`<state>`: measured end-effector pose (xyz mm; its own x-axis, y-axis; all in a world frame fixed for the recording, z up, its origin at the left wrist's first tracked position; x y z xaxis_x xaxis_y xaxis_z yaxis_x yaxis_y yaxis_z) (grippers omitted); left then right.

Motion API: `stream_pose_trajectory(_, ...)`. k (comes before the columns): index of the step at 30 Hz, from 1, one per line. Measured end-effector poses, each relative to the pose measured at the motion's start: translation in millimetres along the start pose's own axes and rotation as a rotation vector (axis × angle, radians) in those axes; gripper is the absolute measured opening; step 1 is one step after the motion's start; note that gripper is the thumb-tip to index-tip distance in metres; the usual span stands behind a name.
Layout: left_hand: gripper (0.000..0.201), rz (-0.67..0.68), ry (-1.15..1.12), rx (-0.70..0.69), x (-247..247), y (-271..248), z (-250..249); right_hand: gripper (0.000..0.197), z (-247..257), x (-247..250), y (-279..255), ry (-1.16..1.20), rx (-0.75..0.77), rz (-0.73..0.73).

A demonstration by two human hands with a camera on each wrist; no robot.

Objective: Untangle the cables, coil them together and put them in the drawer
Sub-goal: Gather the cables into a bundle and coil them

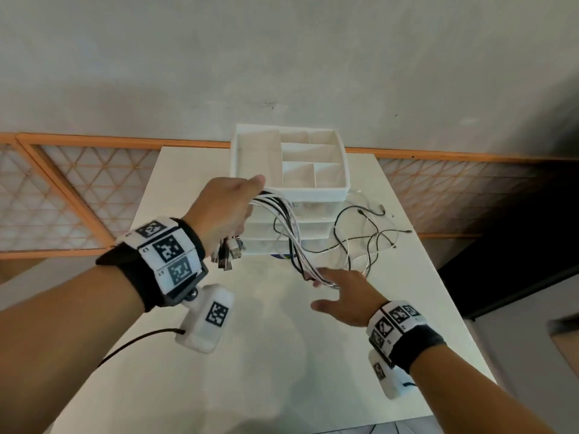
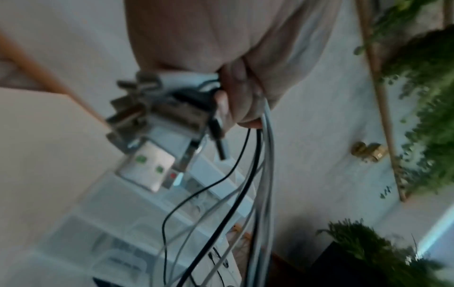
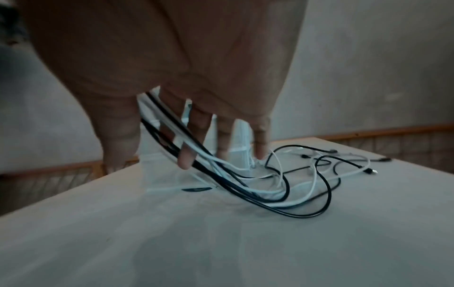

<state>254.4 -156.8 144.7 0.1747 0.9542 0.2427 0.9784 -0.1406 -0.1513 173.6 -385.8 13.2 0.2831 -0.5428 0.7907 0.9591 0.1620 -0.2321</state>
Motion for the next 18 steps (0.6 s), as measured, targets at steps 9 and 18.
stream_pose_trajectory(9, 0.039, 0.164, 0.372, -0.141, -12, -14, 3, 0.051, 57, 71, 4, 0.384, 0.159, -0.247)
stream_pose_trajectory(18, 0.047, 0.246, 0.380, 0.000, -18, -20, 15, 0.016, 104, 71, 11, 0.374, 0.356, -0.472)
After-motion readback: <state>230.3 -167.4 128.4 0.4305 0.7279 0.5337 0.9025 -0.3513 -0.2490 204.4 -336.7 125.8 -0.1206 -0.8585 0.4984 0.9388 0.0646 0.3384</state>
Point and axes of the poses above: each hand's wrist, its own y-axis towards the middle knuckle, its own x-axis out of the back of the hand, z = x × y, the point moved 5 cm from there along y, towards the middle knuckle, and after that the axes turned 2 degrees about y, right-handed, at the moved point
